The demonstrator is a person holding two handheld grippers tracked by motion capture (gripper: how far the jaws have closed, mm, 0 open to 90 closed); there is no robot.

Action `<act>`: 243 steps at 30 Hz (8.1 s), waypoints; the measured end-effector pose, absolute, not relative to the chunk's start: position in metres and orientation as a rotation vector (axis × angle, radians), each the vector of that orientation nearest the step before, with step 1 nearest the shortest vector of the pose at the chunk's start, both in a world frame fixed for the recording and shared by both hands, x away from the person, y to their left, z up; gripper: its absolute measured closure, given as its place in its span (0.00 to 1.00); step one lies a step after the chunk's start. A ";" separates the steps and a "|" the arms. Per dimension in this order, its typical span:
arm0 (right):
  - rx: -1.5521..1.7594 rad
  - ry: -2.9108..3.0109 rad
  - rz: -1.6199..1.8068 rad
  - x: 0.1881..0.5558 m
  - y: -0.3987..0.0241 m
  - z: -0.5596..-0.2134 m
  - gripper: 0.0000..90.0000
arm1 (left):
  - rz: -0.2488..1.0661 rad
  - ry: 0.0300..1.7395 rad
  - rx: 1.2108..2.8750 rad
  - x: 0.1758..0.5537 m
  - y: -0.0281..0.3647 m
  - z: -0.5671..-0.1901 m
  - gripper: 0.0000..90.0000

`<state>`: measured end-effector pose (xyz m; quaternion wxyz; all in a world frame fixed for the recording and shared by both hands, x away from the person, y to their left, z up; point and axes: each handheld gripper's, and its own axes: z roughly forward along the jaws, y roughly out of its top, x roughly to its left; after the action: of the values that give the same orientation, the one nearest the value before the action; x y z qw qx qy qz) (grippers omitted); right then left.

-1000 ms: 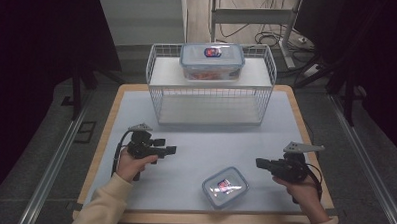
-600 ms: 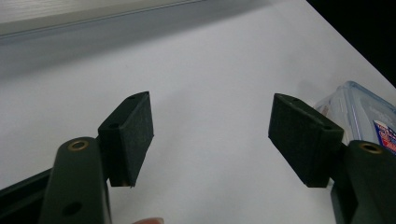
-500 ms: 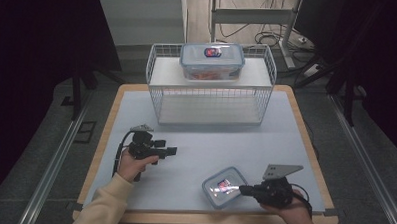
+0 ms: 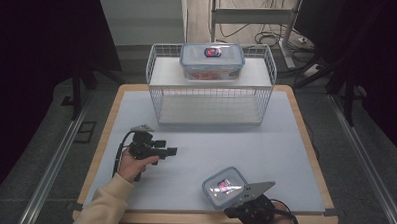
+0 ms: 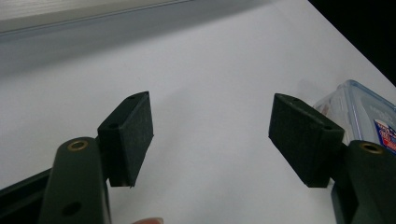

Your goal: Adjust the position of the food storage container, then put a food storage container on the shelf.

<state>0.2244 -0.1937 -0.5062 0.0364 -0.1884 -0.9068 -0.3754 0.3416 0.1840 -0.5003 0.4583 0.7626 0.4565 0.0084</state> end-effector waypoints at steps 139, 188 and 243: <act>-1.061 -2.729 -1.442 0.277 -0.205 -0.497 1.00 | -0.003 1.135 1.892 0.329 0.183 -0.508 0.33; -1.258 -2.357 -1.371 0.362 -0.225 -0.505 0.29 | -0.240 1.221 1.851 0.327 0.098 -0.518 0.18; -1.288 -2.208 -1.357 0.354 -0.222 -0.510 0.56 | -0.266 1.191 1.756 0.318 0.104 -0.519 0.67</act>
<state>0.3540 -0.2215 -0.5098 0.1234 -0.4417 -0.7571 -0.4652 0.3177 0.1042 -0.5193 0.4807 0.7202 0.4883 -0.1089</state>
